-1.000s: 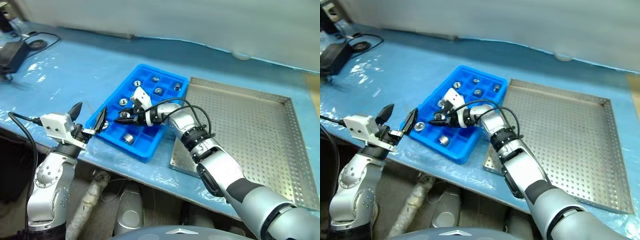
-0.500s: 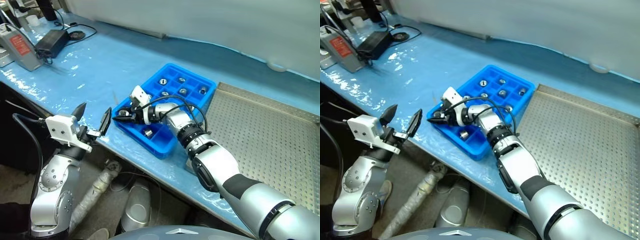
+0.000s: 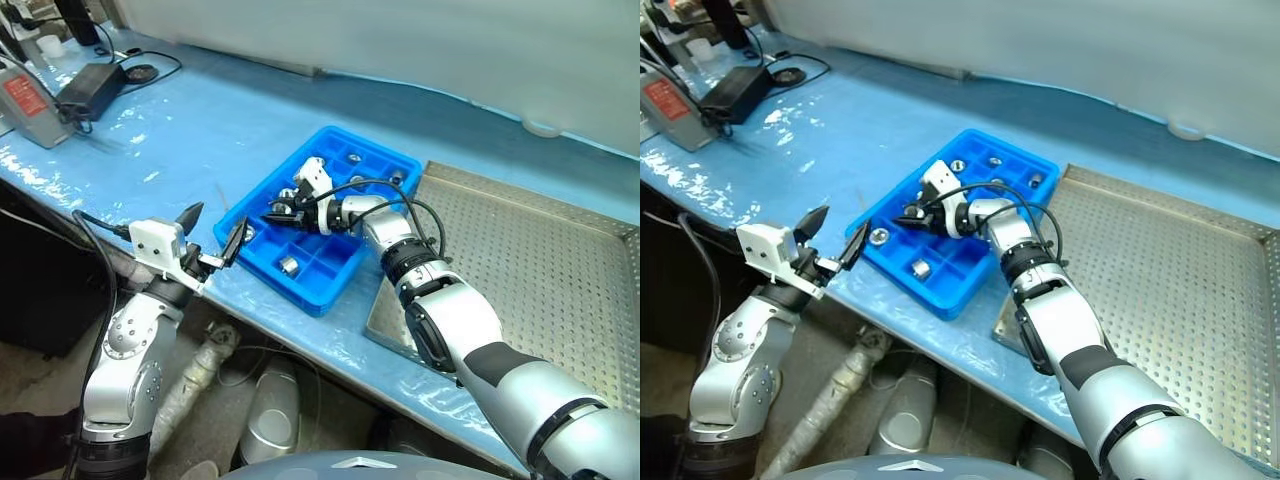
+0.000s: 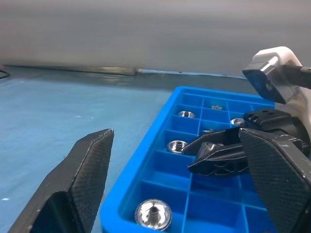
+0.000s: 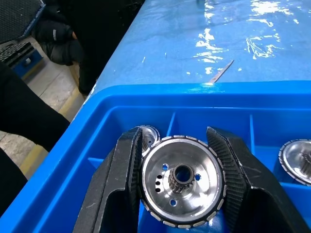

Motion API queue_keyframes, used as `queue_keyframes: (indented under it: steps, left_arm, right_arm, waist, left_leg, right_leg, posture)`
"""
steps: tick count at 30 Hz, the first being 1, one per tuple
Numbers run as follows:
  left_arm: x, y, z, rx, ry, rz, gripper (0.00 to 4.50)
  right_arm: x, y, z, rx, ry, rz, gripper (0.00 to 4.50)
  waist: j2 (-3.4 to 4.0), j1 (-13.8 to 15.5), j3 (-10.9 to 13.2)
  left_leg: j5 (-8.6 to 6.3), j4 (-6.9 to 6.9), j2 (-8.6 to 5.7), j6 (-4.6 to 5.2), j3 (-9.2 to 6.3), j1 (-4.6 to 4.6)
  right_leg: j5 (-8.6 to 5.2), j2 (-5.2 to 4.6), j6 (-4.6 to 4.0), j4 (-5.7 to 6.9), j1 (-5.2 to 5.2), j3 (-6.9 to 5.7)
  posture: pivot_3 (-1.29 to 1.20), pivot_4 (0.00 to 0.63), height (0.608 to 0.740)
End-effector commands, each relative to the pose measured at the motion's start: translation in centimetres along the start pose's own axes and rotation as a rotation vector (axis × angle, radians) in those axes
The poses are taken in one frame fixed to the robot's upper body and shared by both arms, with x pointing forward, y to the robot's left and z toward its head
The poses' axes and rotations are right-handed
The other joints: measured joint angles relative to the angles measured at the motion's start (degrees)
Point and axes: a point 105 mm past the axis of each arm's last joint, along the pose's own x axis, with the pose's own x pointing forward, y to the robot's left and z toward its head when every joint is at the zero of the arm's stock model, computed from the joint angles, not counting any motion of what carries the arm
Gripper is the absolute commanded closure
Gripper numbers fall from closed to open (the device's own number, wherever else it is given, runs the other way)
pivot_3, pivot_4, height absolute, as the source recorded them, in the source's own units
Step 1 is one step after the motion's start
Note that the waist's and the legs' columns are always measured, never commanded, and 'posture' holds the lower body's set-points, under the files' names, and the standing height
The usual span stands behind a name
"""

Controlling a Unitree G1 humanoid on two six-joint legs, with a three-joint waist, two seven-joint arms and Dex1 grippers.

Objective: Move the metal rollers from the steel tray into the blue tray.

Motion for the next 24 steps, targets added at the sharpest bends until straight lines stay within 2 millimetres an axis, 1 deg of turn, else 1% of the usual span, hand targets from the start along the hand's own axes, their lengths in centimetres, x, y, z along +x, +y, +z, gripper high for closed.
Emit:
queue_keyframes:
  steps: [1,5,6,7,10,12,14,15,16,18,19,20,21,22,24]
  left_arm:
    - [0.4,-0.5,0.5,0.027,-0.020,-0.043,0.15]
    - [0.5,-0.8,0.4,0.024,-0.016,-0.056,0.15]
    - [0.6,-0.8,0.3,0.022,-0.016,-0.057,0.15]
    - [0.7,-0.9,0.3,0.017,-0.016,-0.061,0.15]
    - [1.2,-1.5,0.0,-0.008,-0.017,-0.090,0.15]
    - [1.9,-2.3,-0.3,-0.031,-0.015,-0.131,0.15]
    - [2.6,-3.1,-0.6,-0.050,-0.016,-0.176,0.15]
    - [3.3,-3.6,-0.8,-0.061,-0.017,-0.211,0.15]
    - [3.9,-3.9,-0.9,-0.069,-0.019,-0.239,0.15]
    - [5.5,-4.7,-1.0,-0.086,-0.027,-0.312,0.15]
    - [5.9,-4.9,-1.1,-0.090,-0.030,-0.334,0.15]
    - [6.7,-5.4,-1.1,-0.100,-0.034,-0.371,0.15]
    - [7.3,-5.8,-1.2,-0.107,-0.037,-0.400,0.15]
    - [7.8,-6.3,-1.3,-0.114,-0.039,-0.430,0.15]
    - [8.9,-7.6,-1.6,-0.130,-0.041,-0.502,0.15]
  right_arm:
    - [0.3,0.5,1.5,-0.053,-0.041,0.017,2.83]
    - [0.2,0.4,1.2,-0.058,-0.029,0.012,2.83]
    - [0.1,0.3,1.1,-0.059,-0.026,0.007,2.10]
    - [0.0,0.1,1.1,-0.061,-0.022,-0.007,1.88]
    - [-0.7,-0.9,1.3,-0.058,-0.030,-0.069,0.92]
    - [-1.4,-1.8,1.6,-0.059,-0.045,-0.115,0.92]
    - [-2.5,-2.6,1.8,-0.058,-0.059,-0.154,0.92]
    - [-3.4,-3.2,1.9,-0.057,-0.068,-0.188,0.92]
    - [-4.2,-3.7,1.9,-0.057,-0.074,-0.217,0.92]
    - [-6.5,-4.8,1.8,-0.048,-0.086,-0.292,0.92]
    - [-7.2,-5.0,1.7,-0.047,-0.087,-0.313,0.92]
    - [-8.6,-5.5,1.5,-0.047,-0.085,-0.354,0.92]
    - [-9.6,-5.7,1.3,-0.047,-0.082,-0.385,0.92]
    - [-10.7,-5.9,1.2,-0.049,-0.081,-0.415,0.92]
    - [-13.3,-6.1,0.9,-0.051,-0.076,-0.484,0.92]
  waist:
    - [0.00,-0.40,0.00]
    - [0.00,-1.49,0.00]
    - [0.00,-1.56,0.00]
    - [0.00,-1.64,0.00]
    - [0.03,-1.76,-0.02]
    - [0.04,-1.79,-0.02]
    - [0.05,-2.17,-0.02]
    - [0.05,-2.51,-0.02]
    - [0.05,-2.82,-0.02]
    - [0.05,-3.78,-0.02]
    - [0.05,-4.72,-0.02]
    - [0.06,-5.85,-0.03]
    - [0.08,-7.03,-0.04]
    - [0.07,-8.25,-0.04]
    - [0.06,-11.59,-0.03]
  left_leg:
    - [0.00,0.01,0.00,0.00,0.00,0.00]
    - [0.01,0.02,0.00,-0.01,0.00,-0.02]
    - [0.01,0.03,0.00,-0.01,0.00,-0.01]
    - [0.01,0.03,0.00,-0.01,0.00,0.00]
    - [0.02,0.02,0.02,-0.03,0.00,0.05]
    - [0.03,0.04,0.01,-0.04,0.01,0.04]
    - [0.04,0.11,0.01,-0.06,0.01,0.03]
    - [0.05,0.17,0.01,-0.07,0.02,0.02]
    - [0.05,0.23,0.00,-0.07,0.02,0.02]
    - [0.09,0.37,-0.01,-0.13,0.03,0.01]
    - [0.10,0.42,-0.01,-0.13,0.04,0.02]
    - [0.14,0.49,-0.03,-0.19,0.05,0.02]
    - [0.17,0.69,-0.03,-0.24,0.07,0.01]
    - [0.20,0.84,-0.06,-0.28,0.08,-0.02]
    - [0.21,1.02,-0.16,-0.29,0.13,-0.03]
  right_leg:
    - [0.00,0.04,0.00,0.00,0.00,0.01]
    - [0.00,0.05,0.00,0.00,0.00,0.00]
    - [0.00,0.05,-0.01,0.01,0.01,0.00]
    - [0.00,0.05,-0.01,0.02,0.01,0.00]
    - [0.01,0.05,-0.02,0.04,0.04,0.00]
    - [0.01,0.04,-0.02,0.05,0.08,0.00]
    - [0.03,0.03,-0.02,0.09,0.12,0.00]
    - [0.05,0.01,0.00,0.11,0.13,0.00]
    - [0.08,-0.01,0.04,0.11,0.19,0.00]
    - [0.20,-0.03,0.09,0.12,0.23,0.01]
    - [0.24,-0.05,0.13,0.12,0.31,0.00]
    - [0.32,-0.07,0.20,0.10,0.39,0.01]
    - [0.42,-0.07,0.21,0.08,0.40,0.07]
    - [0.44,-0.12,0.25,0.08,0.47,0.07]
    - [0.54,-0.17,0.39,0.01,0.53,0.17]
  posture:
    - [0.59,0.150,0.740]
    - [0.58,0.150,0.740]
    - [0.58,0.150,0.740]
    - [0.57,0.150,0.740]
    - [0.52,0.150,0.740]
    - [0.49,0.150,0.740]
    - [0.36,0.150,0.740]
    - [0.36,0.150,0.740]
    - [0.30,0.150,0.740]
    - [0.23,0.150,0.740]
    - [0.23,0.150,0.740]
    - [0.12,0.150,0.740]
    - [0.12,0.150,0.740]
    - [0.05,0.150,0.740]
    - [-0.02,0.150,0.740]
